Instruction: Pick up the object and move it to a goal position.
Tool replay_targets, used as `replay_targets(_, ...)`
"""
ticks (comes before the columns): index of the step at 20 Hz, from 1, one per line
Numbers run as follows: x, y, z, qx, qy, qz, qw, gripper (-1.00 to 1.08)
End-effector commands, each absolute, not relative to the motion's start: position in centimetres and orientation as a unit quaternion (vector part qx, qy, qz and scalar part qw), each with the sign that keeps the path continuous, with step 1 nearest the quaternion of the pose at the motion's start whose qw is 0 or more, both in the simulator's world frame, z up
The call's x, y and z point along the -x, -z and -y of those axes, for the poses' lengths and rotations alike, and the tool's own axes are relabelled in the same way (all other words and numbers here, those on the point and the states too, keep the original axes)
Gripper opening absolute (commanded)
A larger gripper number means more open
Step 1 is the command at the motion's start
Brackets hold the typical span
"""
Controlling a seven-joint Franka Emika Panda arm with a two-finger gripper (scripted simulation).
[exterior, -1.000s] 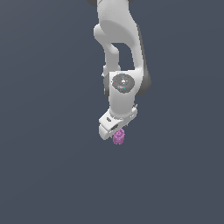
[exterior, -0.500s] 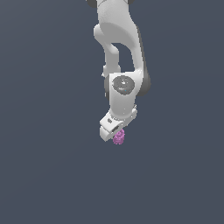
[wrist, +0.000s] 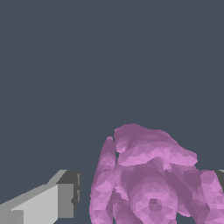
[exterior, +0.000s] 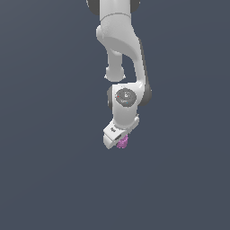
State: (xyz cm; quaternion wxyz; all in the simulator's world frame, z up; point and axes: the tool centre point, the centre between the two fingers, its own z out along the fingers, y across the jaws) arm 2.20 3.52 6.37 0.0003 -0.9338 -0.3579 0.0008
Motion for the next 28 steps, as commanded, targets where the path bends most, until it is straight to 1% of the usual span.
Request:
replay_targets(1,-2.3,-5.9,-3.5,0.934,0.000,0.358,0.000,1.00)
replay_targets(3,-2.3,-5.8,-3.5,0.934,0.000,0.358,0.000,1.00)
replay_targets(4,-2.3,-5.8,-3.5,0.934,0.000,0.358,0.000,-1.00)
replay_targets(18,-2.6,-5.9,-4.0,0.934,0.001,0.358,0.000,-1.00)
replay_targets(23,-3.5,-6.0,-6.0,0.934,0.001,0.358,0.000,-1.00)
replay_targets(28,-4.8,-6.0,-9.1,0.934,0.001,0.358,0.000,-1.00)
